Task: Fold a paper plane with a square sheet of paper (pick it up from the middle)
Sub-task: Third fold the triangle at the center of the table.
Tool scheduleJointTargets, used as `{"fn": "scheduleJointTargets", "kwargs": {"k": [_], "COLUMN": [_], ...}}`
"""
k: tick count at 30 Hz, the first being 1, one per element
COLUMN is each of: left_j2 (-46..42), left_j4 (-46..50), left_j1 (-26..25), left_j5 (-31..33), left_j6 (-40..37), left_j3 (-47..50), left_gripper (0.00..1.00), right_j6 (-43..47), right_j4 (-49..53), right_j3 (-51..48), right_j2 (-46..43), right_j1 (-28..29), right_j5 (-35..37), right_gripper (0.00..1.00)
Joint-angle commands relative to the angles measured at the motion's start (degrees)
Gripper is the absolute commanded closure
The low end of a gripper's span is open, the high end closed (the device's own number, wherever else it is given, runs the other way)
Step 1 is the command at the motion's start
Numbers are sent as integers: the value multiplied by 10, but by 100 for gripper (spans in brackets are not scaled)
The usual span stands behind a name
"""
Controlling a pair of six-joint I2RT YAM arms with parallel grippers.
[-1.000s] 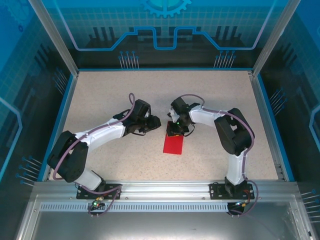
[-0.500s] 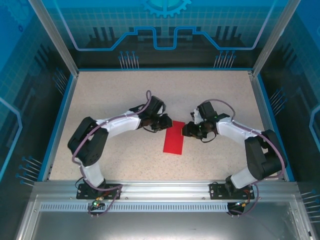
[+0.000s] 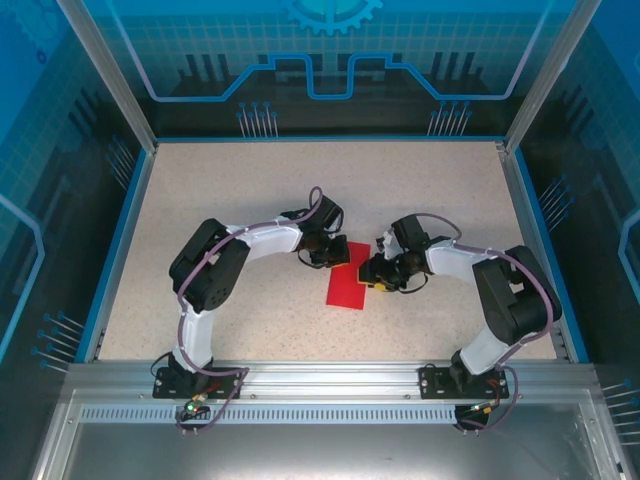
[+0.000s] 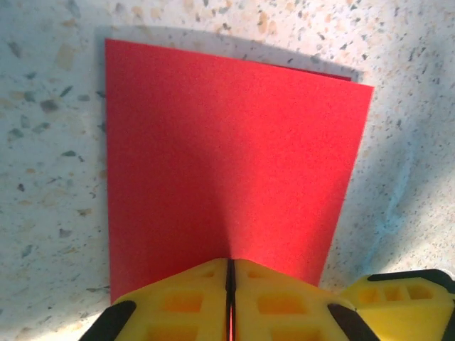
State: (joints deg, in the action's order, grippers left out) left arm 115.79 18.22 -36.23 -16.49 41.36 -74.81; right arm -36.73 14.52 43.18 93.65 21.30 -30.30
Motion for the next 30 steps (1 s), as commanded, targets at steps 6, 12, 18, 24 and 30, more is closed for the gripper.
{"fn": "scheduleJointTargets", "kwargs": {"k": [6,12,18,24,30], "left_j2": [20,20,7,-64,-180], "left_j4": [19,6,-7,-34,-57], "left_j1": [1,1,1,1,-31], "left_j5": [-4,-11,-17,-2,44], "left_j6": [-15,-9,-11,-27,-85], "left_j3": [-9,3,12,46,129], "left_gripper": [91,91,91,77,58], "right_j6": [-14,-31,-27,-29,-28], "right_j4": [-38,-60,-42,-12,5], "right_j3": [-11,-9,17,35,44], "right_j2": [23,20,32,47,49], "right_j1": [-1,-2,-5,-11,-14], "right_j5": [-48,-62,-48,-31,-31], "right_gripper": [57,58,62,78,86]}}
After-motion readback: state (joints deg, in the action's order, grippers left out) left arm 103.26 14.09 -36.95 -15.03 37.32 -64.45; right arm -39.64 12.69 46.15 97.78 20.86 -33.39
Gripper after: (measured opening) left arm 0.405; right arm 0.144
